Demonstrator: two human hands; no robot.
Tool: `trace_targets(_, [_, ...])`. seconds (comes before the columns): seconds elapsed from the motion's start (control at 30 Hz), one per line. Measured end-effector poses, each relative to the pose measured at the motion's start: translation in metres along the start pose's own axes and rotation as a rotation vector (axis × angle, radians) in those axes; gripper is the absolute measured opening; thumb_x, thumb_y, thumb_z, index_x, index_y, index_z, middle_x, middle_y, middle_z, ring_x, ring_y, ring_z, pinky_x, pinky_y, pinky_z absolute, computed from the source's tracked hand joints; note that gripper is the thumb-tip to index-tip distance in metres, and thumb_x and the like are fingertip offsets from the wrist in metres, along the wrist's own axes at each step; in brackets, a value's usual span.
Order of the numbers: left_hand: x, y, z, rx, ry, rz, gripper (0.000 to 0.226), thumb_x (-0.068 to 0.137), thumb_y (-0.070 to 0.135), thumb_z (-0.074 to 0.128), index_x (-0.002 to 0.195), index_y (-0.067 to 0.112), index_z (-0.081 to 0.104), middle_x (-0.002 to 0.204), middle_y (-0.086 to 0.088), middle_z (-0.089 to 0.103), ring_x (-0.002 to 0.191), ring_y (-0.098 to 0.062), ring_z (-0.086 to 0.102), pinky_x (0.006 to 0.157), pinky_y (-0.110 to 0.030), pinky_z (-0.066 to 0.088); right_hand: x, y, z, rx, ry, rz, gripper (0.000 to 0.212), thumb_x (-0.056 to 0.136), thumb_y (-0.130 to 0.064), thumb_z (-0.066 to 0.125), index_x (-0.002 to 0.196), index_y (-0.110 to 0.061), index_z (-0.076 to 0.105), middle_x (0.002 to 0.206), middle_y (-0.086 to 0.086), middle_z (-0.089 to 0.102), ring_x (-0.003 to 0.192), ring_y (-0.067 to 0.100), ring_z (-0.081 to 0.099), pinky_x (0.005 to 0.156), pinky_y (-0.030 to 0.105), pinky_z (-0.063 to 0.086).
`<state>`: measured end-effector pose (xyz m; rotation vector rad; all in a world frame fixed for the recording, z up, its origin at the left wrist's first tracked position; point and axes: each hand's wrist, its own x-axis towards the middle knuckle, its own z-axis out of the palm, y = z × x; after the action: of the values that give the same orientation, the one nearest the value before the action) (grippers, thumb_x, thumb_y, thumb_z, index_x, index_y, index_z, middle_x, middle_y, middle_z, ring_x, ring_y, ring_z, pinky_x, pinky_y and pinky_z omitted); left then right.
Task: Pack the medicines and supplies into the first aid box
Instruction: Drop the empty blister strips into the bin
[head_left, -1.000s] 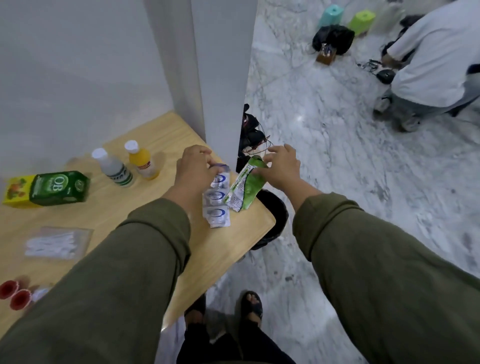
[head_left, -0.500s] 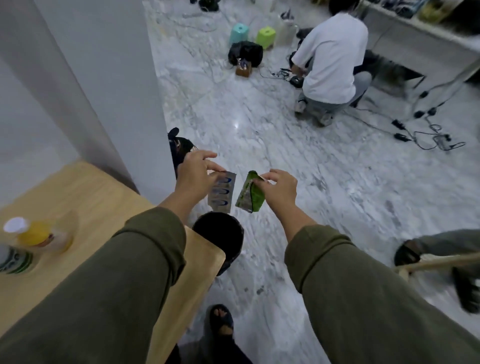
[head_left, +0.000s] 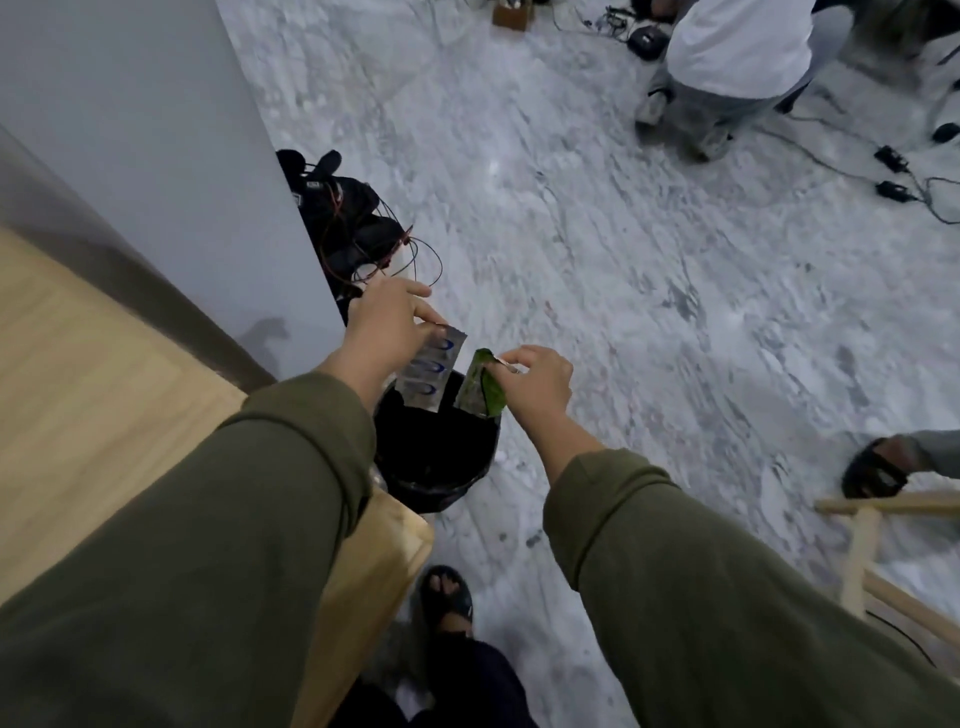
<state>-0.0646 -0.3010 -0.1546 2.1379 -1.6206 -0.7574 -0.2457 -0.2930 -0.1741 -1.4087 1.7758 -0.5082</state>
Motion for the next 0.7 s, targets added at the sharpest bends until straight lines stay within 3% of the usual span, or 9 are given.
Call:
trace_targets(0.07, [0.006, -0.007, 0.006, 0.036, -0.033, -0.042, 0.013, 0.079, 0.033, 0.073, 0.091, 0.028, 0.076, 0.132, 0.012, 0.055, 0.132, -0.016, 0.035, 0.101, -0.038, 0.033, 0.006, 0.008, 0.014, -0.004, -0.044, 0.03, 0.016, 0.077, -0.038, 0.072, 0.083, -0.023, 0.073, 0.126, 0.0, 0.058, 0.129, 0.021, 0.04, 0.101, 0.044, 0.038])
trace_targets(0.17, [0.01, -0.011, 0.011, 0.121, -0.163, -0.144, 0.023, 0.076, 0.039, 0.075, 0.098, 0.031, 0.074, 0.142, 0.013, 0.046, 0.135, -0.014, 0.032, 0.103, -0.036, 0.032, 0.011, 0.017, 0.029, -0.056, -0.15, 0.07, 0.032, 0.075, -0.044, 0.072, 0.103, -0.029, 0.07, 0.144, 0.001, 0.043, 0.139, 0.024, 0.024, 0.111, 0.047, 0.026])
trace_targets(0.33, [0.013, -0.008, 0.008, 0.203, -0.248, -0.133, 0.042, 0.077, 0.041, 0.073, 0.117, 0.031, 0.064, 0.151, 0.009, 0.036, 0.141, -0.018, 0.025, 0.109, -0.042, 0.029, 0.013, 0.011, 0.037, -0.065, -0.164, 0.066, 0.051, 0.078, -0.043, 0.07, 0.125, -0.032, 0.056, 0.15, 0.003, 0.032, 0.142, 0.023, 0.015, 0.114, 0.049, 0.021])
trace_targets(0.53, [0.001, -0.003, -0.011, 0.229, -0.275, -0.096, 0.103, 0.071, 0.037, 0.079, 0.149, 0.03, 0.012, 0.155, 0.001, 0.025, 0.144, -0.025, 0.017, 0.11, -0.049, 0.028, 0.015, -0.014, 0.021, -0.194, -0.217, -0.003, 0.079, 0.079, -0.047, 0.067, 0.144, -0.037, 0.025, 0.159, 0.003, 0.01, 0.146, 0.026, -0.002, 0.116, 0.054, 0.013])
trace_targets(0.7, [-0.019, 0.012, -0.059, 0.329, -0.252, -0.101, 0.115, 0.07, 0.037, 0.08, 0.15, 0.026, -0.003, 0.16, -0.003, 0.006, 0.147, -0.027, 0.0, 0.11, -0.052, 0.024, 0.001, -0.053, -0.007, -0.55, -0.281, -0.186, 0.082, 0.081, -0.042, 0.065, 0.146, -0.037, 0.015, 0.159, 0.003, -0.001, 0.146, 0.027, -0.011, 0.115, 0.056, 0.007])
